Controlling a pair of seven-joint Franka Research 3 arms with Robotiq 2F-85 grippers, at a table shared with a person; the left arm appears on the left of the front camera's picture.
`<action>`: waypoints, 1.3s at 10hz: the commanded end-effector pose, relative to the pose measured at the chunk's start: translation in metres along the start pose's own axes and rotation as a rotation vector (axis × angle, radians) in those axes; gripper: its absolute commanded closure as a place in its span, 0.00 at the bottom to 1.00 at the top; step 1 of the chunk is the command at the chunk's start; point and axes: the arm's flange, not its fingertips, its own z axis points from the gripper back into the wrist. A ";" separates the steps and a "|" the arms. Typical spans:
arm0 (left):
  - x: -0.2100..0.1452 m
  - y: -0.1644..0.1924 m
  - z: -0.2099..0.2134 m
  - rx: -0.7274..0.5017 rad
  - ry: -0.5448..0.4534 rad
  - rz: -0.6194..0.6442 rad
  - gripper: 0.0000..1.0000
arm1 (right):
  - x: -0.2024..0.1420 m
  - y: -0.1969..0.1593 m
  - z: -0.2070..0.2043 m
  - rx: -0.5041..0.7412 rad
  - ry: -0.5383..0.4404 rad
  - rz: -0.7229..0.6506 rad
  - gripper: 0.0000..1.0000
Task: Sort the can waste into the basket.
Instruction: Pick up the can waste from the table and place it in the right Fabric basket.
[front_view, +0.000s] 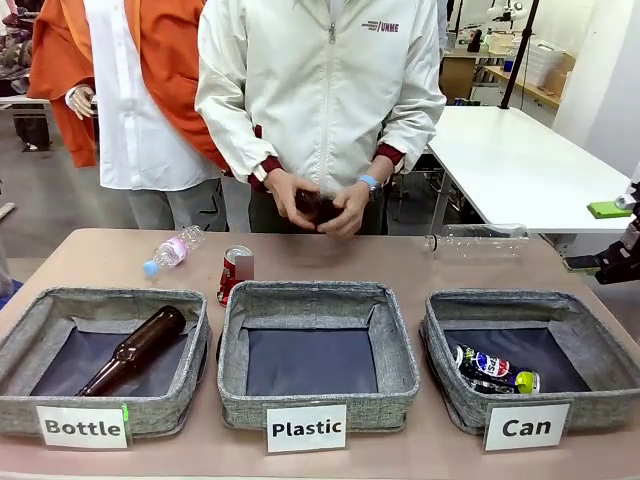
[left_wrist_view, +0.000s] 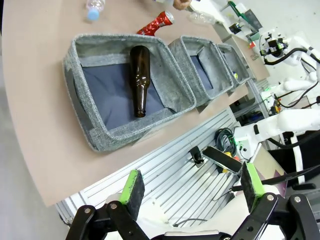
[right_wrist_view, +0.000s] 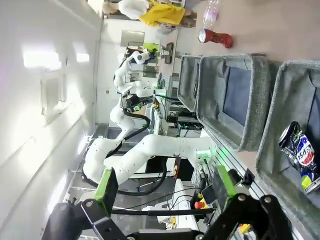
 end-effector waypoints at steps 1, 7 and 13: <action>-0.001 -0.001 0.000 -0.014 -0.008 0.004 0.00 | 0.002 0.002 0.006 0.005 0.007 0.015 0.00; 0.090 -0.024 -0.069 0.107 0.228 -0.100 0.00 | 0.002 0.002 0.006 0.005 0.007 0.015 0.00; 0.012 -0.004 0.142 0.025 0.124 -0.106 0.00 | 0.002 0.002 0.006 0.005 0.007 0.015 0.00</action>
